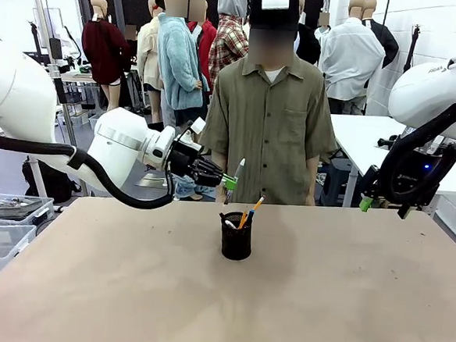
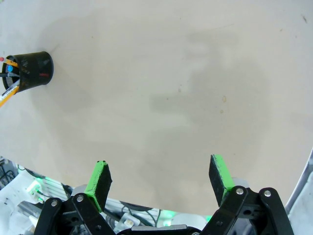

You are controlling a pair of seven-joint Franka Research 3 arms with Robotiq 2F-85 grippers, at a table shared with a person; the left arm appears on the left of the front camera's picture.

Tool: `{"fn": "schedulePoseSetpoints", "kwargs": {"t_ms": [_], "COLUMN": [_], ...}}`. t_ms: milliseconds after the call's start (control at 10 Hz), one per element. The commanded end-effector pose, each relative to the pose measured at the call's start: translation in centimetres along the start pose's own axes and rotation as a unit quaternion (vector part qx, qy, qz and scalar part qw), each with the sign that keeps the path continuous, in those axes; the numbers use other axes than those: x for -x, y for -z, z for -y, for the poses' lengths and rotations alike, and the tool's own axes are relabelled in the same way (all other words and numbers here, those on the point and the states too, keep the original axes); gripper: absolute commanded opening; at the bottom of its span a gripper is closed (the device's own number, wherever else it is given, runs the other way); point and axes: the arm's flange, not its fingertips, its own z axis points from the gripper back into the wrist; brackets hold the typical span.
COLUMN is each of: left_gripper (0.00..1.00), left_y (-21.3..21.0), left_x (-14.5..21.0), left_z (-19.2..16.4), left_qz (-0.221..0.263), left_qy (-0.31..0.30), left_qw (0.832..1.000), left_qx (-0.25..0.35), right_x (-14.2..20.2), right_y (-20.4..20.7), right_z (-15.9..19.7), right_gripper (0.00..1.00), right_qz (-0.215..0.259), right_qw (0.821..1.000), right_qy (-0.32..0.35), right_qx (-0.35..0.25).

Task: Place the pens into the pen holder.
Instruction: Pick up a writing instrument from the table and place it into the Pen holder.

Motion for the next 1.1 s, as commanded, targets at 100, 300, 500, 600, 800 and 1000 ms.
{"fn": "schedulePoseSetpoints", "kwargs": {"t_ms": [100, 300, 500, 600, 800, 1000], "left_gripper": [0.0, 0.0, 0.0, 0.0, 0.0, 0.0], "left_y": [0.8, 1.8, 2.8, 3.1, 4.1, 4.6], "left_x": [0.3, 0.6, 1.0, 1.3, 2.2, 2.8], "left_z": [-1.6, -2.7, -3.8, -4.2, -4.7, -5.0], "left_qz": [0.046, 0.045, 0.049, 0.049, 0.035, 0.035], "left_qy": [0.024, 0.035, 0.028, 0.02, 0.0, -0.015], "left_qw": [0.998, 0.997, 0.996, 0.996, 0.996, 0.995], "left_qx": [0.026, 0.044, 0.067, 0.074, 0.086, 0.097], "right_x": [0.1, 0.1, 0.1, 0.1, 0.1, 0.1], "right_y": [0.1, 0.1, 0.1, 0.1, 0.1, 0.1], "right_z": [-0.1, -0.1, -0.1, -0.1, -0.1, -0.1], "right_gripper": [1.0, 1.0, 1.0, 1.0, 1.0, 1.0], "right_qz": [-0.001, -0.001, -0.001, -0.001, -0.001, -0.001], "right_qw": [1.0, 1.0, 1.0, 1.0, 1.0, 1.0], "right_qy": [0.003, 0.003, 0.003, 0.003, 0.003, 0.003], "right_qx": [0.009, 0.009, 0.009, 0.009, 0.009, 0.009]}}
